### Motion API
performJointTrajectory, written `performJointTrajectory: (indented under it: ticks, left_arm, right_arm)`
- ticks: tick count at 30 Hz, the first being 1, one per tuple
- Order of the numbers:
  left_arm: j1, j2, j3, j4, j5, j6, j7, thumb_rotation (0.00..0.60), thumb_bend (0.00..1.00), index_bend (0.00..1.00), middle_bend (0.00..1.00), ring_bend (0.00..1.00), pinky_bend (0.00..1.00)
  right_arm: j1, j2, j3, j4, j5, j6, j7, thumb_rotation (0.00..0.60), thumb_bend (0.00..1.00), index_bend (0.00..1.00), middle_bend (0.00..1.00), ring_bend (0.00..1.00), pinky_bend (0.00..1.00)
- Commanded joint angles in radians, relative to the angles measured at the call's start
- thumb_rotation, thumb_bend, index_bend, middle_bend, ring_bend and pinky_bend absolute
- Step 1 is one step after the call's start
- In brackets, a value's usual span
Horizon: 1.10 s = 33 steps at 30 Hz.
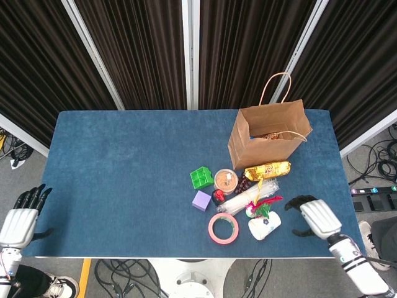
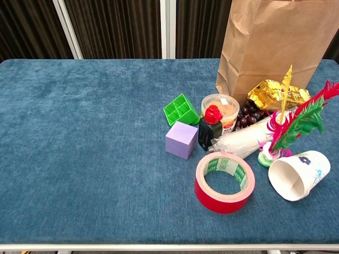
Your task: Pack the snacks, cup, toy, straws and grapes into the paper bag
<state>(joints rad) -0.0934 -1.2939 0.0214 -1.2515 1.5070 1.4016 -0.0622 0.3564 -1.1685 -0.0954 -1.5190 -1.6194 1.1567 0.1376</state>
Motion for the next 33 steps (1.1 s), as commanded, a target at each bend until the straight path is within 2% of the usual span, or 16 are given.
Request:
performJointTrajectory:
  ticks: [1, 10, 17, 24, 33]
  left_arm:
    - [0.002, 0.001, -0.001, 0.003, -0.001, 0.002, -0.003, 0.600, 0.05, 0.07, 0.04, 0.00, 0.11]
    - [0.006, -0.004, -0.001, 0.027, -0.004, 0.002, -0.018, 0.600, 0.05, 0.07, 0.04, 0.00, 0.11]
    - [0.010, -0.004, -0.002, 0.046, -0.003, 0.009, -0.034, 0.600, 0.05, 0.07, 0.04, 0.00, 0.11]
    - [0.015, -0.010, -0.002, 0.071, -0.003, 0.012, -0.056, 0.600, 0.05, 0.07, 0.04, 0.00, 0.11]
    - [0.017, -0.017, -0.003, 0.089, -0.004, 0.011, -0.071, 0.600, 0.05, 0.07, 0.04, 0.00, 0.11]
  right_arm:
    - [0.011, -0.036, -0.005, 0.034, -0.025, -0.018, -0.035, 0.600, 0.00, 0.40, 0.37, 0.26, 0.25]
    - [0.047, -0.086, 0.000, 0.052, -0.052, -0.057, -0.116, 0.600, 0.00, 0.41, 0.37, 0.24, 0.19]
    - [0.070, -0.109, 0.009, 0.047, -0.050, -0.083, -0.157, 0.600, 0.00, 0.41, 0.35, 0.17, 0.13]
    - [0.085, -0.144, 0.012, 0.057, -0.035, -0.112, -0.168, 0.600, 0.00, 0.38, 0.31, 0.13, 0.11]
    - [0.094, -0.183, 0.004, 0.086, -0.013, -0.148, -0.190, 0.600, 0.00, 0.37, 0.30, 0.13, 0.11]
